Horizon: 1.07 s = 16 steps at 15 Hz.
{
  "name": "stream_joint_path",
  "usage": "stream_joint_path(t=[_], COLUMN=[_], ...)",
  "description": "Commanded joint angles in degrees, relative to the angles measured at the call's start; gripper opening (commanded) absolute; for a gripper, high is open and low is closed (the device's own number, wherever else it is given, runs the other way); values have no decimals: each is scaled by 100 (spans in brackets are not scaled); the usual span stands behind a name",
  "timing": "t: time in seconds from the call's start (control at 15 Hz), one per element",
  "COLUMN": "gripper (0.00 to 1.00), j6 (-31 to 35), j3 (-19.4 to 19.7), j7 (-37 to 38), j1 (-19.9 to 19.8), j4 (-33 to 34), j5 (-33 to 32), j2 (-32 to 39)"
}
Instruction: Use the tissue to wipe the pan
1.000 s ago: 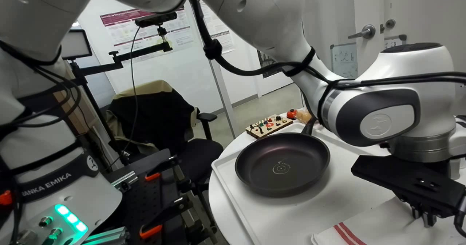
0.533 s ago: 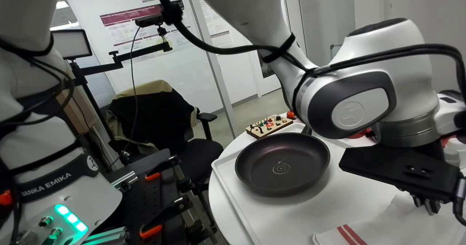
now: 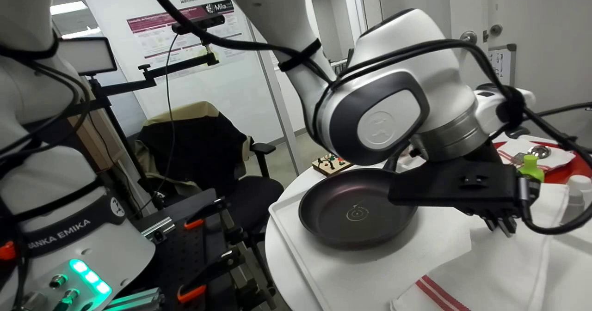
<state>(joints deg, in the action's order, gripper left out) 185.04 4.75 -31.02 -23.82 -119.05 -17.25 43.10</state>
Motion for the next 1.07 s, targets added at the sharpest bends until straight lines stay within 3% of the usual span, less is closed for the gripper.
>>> stream_joint_path(t=[0.0, 0.27, 0.33, 0.47, 0.67, 1.0], gripper=[5, 5, 5, 5, 5, 5], j6=[907, 1769, 1430, 1403, 1367, 1325], j3=[728, 1587, 1579, 1971, 2869, 4210], j7=[24, -270, -320, -498, -937, -2055], j1=[739, 1689, 1761, 2346, 3581, 5679], j4=[-1134, -2114, -2095, -2455, -2832, -3101], j5=[-553, -639, -650, -403, 59, 1237], j2=[-716, -1357, -1704, -2043, -2437, -2456])
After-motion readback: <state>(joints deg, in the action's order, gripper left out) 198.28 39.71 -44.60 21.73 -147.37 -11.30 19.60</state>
